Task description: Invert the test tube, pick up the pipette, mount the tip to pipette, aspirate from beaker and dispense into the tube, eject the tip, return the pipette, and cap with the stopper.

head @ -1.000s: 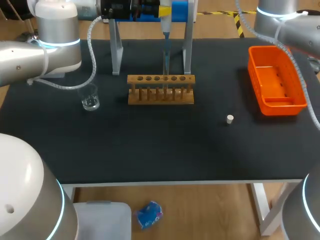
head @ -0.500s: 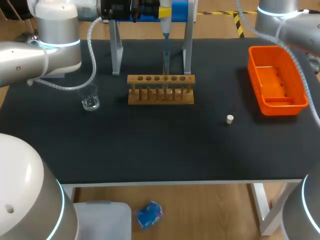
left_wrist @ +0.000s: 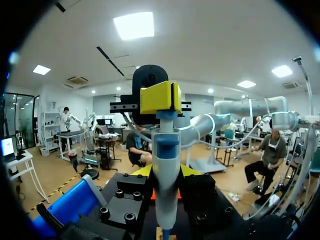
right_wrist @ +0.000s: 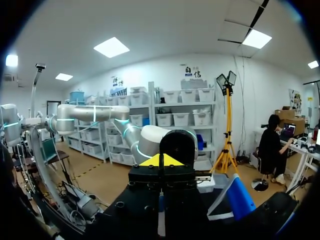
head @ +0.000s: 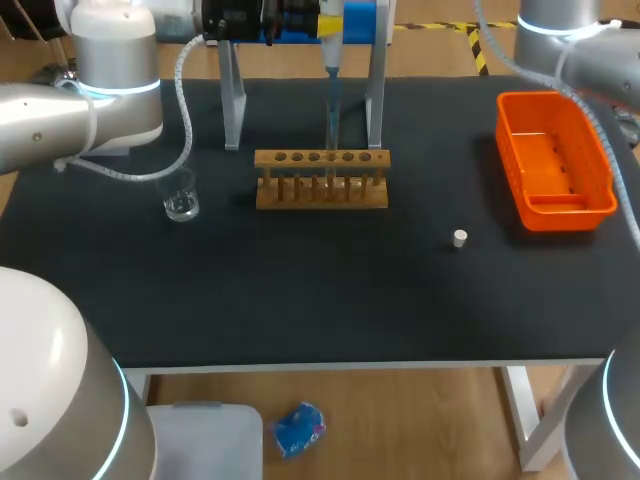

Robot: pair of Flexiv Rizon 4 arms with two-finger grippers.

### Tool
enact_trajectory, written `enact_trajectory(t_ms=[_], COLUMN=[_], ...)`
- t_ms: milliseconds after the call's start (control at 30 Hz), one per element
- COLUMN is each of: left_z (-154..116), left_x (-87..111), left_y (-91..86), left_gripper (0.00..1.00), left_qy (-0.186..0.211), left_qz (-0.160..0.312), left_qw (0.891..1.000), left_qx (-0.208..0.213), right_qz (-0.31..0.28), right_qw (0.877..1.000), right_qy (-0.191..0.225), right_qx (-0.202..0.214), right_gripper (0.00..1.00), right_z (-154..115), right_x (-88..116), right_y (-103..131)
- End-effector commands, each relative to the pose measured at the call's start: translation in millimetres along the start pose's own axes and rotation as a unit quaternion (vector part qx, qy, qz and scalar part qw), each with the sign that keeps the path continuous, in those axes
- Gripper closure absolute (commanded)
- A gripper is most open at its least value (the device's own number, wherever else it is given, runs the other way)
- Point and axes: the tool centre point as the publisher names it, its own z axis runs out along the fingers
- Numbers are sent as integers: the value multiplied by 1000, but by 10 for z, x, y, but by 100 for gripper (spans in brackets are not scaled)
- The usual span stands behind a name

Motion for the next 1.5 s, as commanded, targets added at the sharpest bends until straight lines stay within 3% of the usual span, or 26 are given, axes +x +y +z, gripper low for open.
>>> enact_trajectory(t_ms=[33, 400, 1067, 1300, 1333, 1367, 1400, 1500], left_z=[1, 1, 1, 1, 1, 1, 1, 1], left_x=[-7, -7, -7, -7, -7, -7, -7, -7], left_y=[-43, -43, -43, -43, -43, -43, -43, -43], left_gripper=[100, 100, 100, 100, 100, 100, 100, 100], left_qy=[-1, -1, -1, -1, -1, -1, -1, -1], left_qz=[0, 0, 0, 0, 0, 0, 0, 0], left_qw=[1000, 1000, 1000, 1000, 1000, 1000, 1000, 1000], left_qx=[0, 0, 0, 0, 0, 0, 0, 0], right_qz=[4, 10, -32, -45, -44, -42, -40, -35], right_qw=[1000, 1000, 999, 999, 999, 999, 999, 999], right_qy=[-2, -3, -1, -2, -2, -2, -3, -3], right_qx=[-1, -5, 3, 6, 6, 8, 11, 27], right_gripper=[100, 100, 100, 100, 71, 20, 0, 0], right_z=[-4, 12, 5, -65, -86, -109, -135, -230], right_x=[29, 50, 76, 177, 205, 233, 268, 396], right_y=[-105, -148, 263, 437, 458, 473, 487, 509])
